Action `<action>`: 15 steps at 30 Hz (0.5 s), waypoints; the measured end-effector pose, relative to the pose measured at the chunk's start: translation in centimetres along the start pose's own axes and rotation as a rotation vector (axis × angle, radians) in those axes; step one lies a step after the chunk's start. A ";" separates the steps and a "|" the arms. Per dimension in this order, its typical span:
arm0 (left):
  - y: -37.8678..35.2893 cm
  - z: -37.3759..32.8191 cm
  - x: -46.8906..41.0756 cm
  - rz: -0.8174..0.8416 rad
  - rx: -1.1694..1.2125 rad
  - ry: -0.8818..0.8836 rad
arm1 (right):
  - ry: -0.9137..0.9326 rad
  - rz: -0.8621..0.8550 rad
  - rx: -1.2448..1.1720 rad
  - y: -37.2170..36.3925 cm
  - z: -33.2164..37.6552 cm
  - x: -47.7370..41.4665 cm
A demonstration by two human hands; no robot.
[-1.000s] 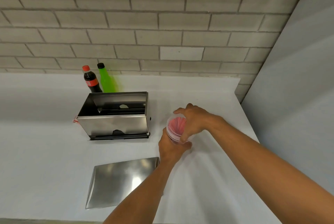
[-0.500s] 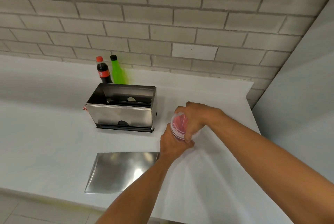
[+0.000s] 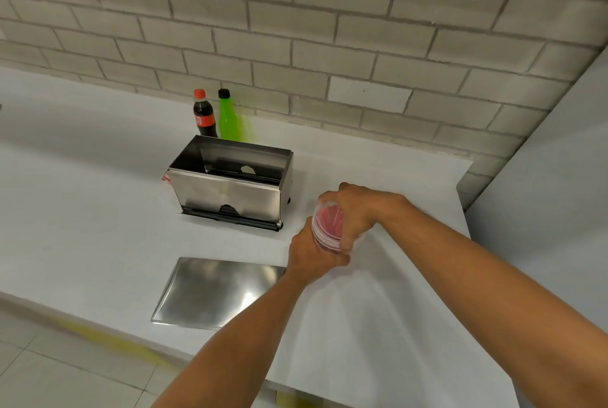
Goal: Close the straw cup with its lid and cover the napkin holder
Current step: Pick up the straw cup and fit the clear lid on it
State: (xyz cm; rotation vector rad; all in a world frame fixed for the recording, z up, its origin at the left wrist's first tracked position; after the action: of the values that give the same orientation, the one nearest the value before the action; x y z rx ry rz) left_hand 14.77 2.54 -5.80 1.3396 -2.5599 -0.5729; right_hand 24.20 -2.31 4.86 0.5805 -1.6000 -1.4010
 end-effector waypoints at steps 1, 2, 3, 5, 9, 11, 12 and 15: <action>0.0 0.0 0.0 -0.001 -0.003 -0.001 | 0.010 0.001 0.001 0.0 0.1 0.0; 0.0 0.1 0.0 -0.002 -0.005 -0.002 | 0.020 0.002 0.005 0.0 0.1 0.0; -0.1 0.1 0.0 0.000 -0.005 -0.001 | 0.027 0.003 0.008 0.0 0.1 0.0; -0.1 0.1 0.1 0.004 0.003 0.001 | 0.031 -0.008 0.014 0.1 0.1 0.1; -0.2 0.2 0.0 0.016 0.018 0.016 | -0.005 -0.040 0.040 0.8 0.2 0.3; -0.2 0.3 0.0 0.010 0.012 0.018 | -0.027 -0.058 0.081 1.0 0.4 0.3; -0.2 0.4 -0.1 0.007 0.010 0.017 | -0.033 -0.068 0.109 1.1 0.5 0.4; -0.3 0.6 -0.1 0.010 0.006 0.021 | -0.047 -0.092 0.164 1.5 1.0 0.4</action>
State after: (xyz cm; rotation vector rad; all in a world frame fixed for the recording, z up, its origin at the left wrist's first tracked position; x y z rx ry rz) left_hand 14.81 2.58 -6.43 1.3265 -2.5525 -0.5468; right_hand 23.44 -1.75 6.46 0.7307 -1.7562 -1.3673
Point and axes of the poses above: each hand's wrist, its own x-axis away from the middle knuckle, its own y-axis out of the back of the hand, z = x × y, the point moved 9 cm from there along -x, towards the middle knuckle, and after that the axes turned 13 degrees about -z, right-handed, at the moved point
